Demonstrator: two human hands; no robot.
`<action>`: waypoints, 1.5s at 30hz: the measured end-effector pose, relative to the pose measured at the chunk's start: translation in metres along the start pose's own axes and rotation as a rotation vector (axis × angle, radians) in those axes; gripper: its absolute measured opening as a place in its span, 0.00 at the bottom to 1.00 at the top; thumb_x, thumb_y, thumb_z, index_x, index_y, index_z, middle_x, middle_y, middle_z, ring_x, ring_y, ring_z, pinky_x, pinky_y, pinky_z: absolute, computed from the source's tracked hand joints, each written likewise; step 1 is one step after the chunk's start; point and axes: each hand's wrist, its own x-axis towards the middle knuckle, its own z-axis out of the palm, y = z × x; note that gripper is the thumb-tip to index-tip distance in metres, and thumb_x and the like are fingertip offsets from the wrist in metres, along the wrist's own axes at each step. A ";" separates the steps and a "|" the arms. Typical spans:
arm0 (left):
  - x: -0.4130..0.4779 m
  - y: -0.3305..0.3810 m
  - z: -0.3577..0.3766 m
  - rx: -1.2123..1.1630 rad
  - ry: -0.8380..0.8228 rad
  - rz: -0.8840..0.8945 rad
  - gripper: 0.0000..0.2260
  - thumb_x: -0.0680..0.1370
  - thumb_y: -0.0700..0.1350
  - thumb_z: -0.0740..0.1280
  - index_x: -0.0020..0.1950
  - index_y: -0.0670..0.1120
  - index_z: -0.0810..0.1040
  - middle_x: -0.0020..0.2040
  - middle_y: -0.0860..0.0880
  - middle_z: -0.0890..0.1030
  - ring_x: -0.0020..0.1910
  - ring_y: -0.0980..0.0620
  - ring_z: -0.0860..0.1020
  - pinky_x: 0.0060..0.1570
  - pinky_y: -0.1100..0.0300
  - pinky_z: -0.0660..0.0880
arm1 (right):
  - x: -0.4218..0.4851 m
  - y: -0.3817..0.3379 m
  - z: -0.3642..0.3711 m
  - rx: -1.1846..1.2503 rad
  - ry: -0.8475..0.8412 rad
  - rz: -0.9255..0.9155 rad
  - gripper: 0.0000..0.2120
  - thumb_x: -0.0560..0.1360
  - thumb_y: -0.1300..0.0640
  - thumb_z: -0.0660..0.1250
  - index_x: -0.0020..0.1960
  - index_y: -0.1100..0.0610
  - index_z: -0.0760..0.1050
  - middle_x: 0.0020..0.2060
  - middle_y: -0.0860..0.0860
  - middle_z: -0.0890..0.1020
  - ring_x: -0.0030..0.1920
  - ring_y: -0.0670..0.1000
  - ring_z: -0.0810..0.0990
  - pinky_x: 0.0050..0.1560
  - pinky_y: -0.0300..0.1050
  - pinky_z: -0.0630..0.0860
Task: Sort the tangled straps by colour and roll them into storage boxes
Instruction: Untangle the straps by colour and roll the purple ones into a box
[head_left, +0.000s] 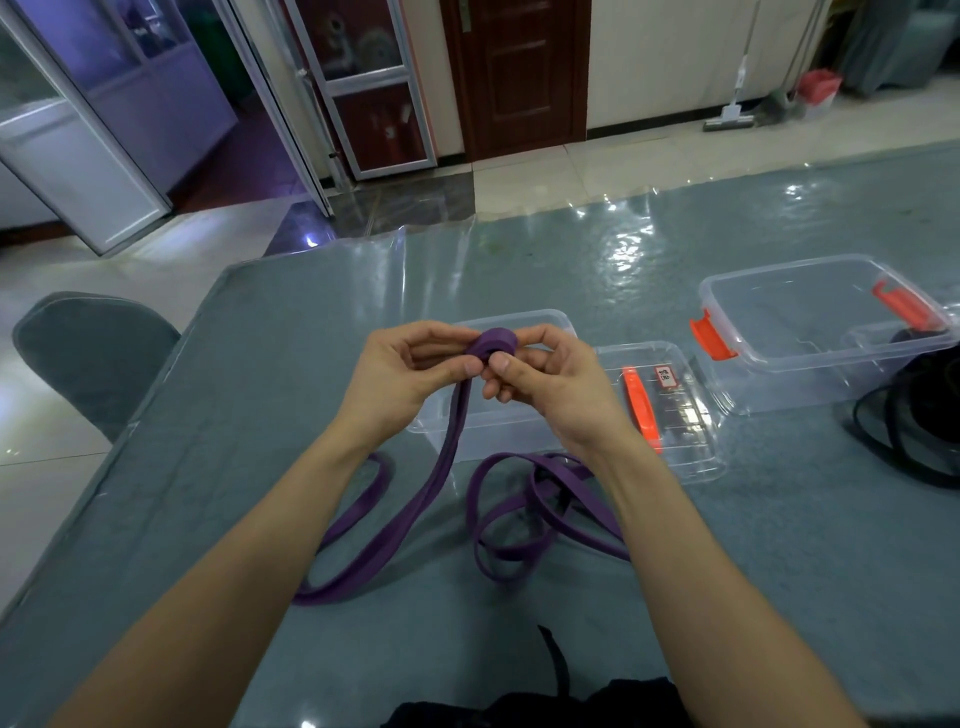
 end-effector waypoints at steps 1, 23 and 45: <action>0.000 0.001 0.000 -0.026 0.006 -0.005 0.15 0.73 0.38 0.79 0.60 0.41 0.86 0.54 0.44 0.90 0.56 0.46 0.89 0.62 0.55 0.84 | 0.000 0.002 0.002 0.040 -0.001 0.008 0.10 0.80 0.66 0.73 0.60 0.64 0.77 0.41 0.61 0.87 0.39 0.55 0.86 0.43 0.42 0.82; 0.012 0.011 0.006 0.091 0.037 0.069 0.10 0.73 0.39 0.81 0.53 0.45 0.86 0.49 0.50 0.91 0.51 0.51 0.90 0.53 0.63 0.83 | 0.001 -0.010 -0.011 -0.366 -0.032 -0.138 0.07 0.80 0.61 0.75 0.57 0.53 0.85 0.37 0.56 0.87 0.36 0.57 0.87 0.40 0.46 0.82; 0.021 0.047 -0.019 0.752 -0.386 -0.028 0.21 0.75 0.43 0.83 0.55 0.53 0.72 0.46 0.62 0.89 0.43 0.58 0.87 0.47 0.64 0.81 | 0.001 -0.026 -0.003 -0.821 -0.163 0.076 0.12 0.76 0.48 0.80 0.57 0.46 0.83 0.39 0.46 0.88 0.32 0.53 0.87 0.36 0.42 0.80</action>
